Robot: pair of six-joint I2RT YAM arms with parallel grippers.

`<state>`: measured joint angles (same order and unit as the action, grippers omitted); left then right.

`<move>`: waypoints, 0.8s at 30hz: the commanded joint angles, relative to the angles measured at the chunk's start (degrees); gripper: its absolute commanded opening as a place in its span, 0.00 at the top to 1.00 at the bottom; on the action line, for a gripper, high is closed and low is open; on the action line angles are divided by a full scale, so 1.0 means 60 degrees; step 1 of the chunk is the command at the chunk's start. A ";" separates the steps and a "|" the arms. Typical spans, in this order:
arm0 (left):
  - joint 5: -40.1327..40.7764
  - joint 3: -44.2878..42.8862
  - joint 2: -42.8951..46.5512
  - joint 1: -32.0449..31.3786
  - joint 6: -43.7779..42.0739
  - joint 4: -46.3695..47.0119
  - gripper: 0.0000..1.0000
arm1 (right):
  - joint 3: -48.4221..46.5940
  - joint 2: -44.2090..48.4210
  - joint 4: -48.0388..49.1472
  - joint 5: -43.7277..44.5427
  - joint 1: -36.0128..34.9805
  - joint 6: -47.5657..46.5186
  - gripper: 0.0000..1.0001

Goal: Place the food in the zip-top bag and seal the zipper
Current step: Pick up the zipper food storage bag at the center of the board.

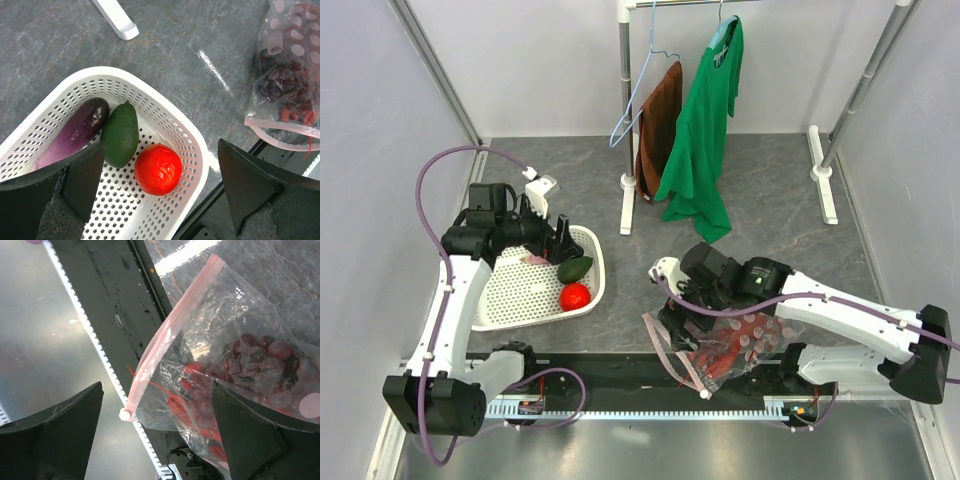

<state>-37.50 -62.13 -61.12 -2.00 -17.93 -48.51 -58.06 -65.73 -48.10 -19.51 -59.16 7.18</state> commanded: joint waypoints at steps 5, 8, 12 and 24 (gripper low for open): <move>0.0155 0.0626 0.0577 -0.0004 0.0528 0.0907 0.00 | -0.0400 -0.0777 0.0426 0.1815 -0.1140 0.1219 0.05; 0.0331 0.0964 0.0548 0.0011 0.0353 0.1156 0.00 | -0.0678 -0.1231 0.0371 0.2122 -0.1726 0.1206 0.02; 0.0332 0.0805 0.0475 0.0026 0.0439 0.1201 0.00 | -0.0490 -0.1933 -0.0143 0.3568 -0.2458 0.0869 0.02; -0.0152 0.0598 0.0430 0.0172 0.0558 0.1274 0.00 | -0.0503 -0.3253 -0.0172 0.6003 -0.3163 0.0342 0.55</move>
<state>-36.38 -57.52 -59.29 -1.69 -15.66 -42.94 -59.79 -84.58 -48.73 7.49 -78.00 10.41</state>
